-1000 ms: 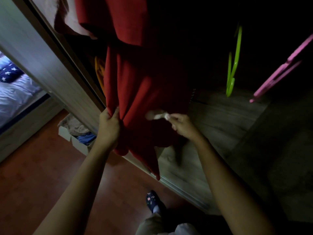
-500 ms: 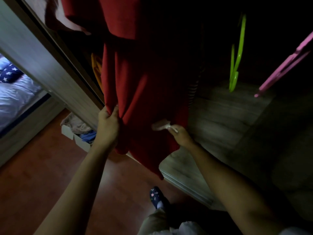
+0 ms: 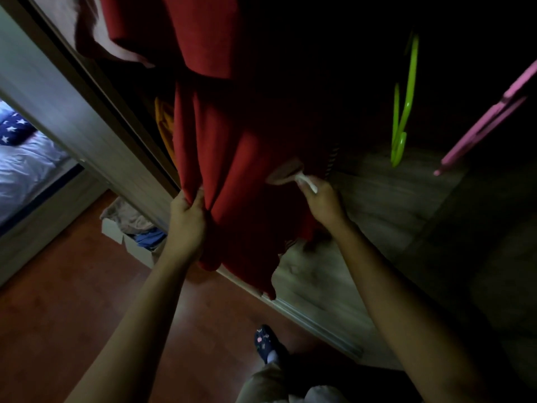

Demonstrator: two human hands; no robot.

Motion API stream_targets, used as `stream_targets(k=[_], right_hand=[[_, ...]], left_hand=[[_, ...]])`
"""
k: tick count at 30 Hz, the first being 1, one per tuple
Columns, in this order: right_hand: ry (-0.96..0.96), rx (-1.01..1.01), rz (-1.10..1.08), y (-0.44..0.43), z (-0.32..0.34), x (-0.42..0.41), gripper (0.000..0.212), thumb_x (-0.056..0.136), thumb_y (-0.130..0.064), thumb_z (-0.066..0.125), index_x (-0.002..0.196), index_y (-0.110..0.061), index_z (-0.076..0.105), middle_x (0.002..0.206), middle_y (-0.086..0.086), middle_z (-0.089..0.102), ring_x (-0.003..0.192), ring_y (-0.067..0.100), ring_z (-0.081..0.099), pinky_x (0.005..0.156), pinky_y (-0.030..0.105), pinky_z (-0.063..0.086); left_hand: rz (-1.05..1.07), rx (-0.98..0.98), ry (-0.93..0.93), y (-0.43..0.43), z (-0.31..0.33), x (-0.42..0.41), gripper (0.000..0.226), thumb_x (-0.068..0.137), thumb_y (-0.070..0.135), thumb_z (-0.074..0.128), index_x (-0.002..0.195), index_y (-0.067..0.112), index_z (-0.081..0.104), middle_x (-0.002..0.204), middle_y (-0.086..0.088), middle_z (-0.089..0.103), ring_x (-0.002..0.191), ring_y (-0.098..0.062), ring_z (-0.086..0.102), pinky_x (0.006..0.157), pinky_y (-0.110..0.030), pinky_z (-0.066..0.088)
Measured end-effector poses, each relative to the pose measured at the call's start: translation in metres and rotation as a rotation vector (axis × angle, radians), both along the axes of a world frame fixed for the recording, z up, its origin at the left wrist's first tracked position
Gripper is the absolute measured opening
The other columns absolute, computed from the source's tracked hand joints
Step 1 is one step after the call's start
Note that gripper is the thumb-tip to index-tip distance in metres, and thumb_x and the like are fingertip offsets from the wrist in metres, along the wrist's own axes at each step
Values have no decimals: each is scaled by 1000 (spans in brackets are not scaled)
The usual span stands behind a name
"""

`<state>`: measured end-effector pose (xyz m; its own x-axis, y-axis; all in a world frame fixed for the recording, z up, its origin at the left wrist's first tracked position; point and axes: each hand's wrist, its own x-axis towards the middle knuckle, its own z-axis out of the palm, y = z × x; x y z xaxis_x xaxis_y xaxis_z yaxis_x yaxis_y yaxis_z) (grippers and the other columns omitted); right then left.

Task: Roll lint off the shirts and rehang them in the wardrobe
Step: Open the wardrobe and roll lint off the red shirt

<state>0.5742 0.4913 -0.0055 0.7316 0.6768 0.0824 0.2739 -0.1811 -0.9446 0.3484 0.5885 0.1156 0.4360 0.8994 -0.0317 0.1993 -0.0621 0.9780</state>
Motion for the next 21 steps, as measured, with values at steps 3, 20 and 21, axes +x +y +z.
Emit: stream_targets(k=[3, 20, 21], right_hand=[[-3, 177, -88, 0, 45, -6, 26, 101, -32, 54, 109, -12, 69, 81, -12, 65, 68, -7, 58, 62, 6, 41], [9, -46, 335, -22, -8, -54, 30, 100, -41, 54, 104, -16, 70, 96, -7, 72, 93, 1, 66, 85, 25, 50], [43, 5, 296, -22, 1, -51, 29, 100, -40, 55, 106, -17, 71, 97, -10, 72, 93, -1, 66, 85, 24, 49]], left_hand=[[3, 38, 1, -1, -2, 2, 25, 107, 26, 44, 120, 19, 65, 109, -5, 73, 98, -14, 72, 86, -31, 58], [20, 66, 11, 4, -17, 3, 23, 105, 21, 47, 114, 12, 66, 106, -19, 73, 100, -38, 70, 88, -53, 58], [20, 57, 11, 2, -19, 4, 24, 106, 22, 47, 115, 11, 66, 105, -20, 72, 99, -38, 70, 88, -53, 57]])
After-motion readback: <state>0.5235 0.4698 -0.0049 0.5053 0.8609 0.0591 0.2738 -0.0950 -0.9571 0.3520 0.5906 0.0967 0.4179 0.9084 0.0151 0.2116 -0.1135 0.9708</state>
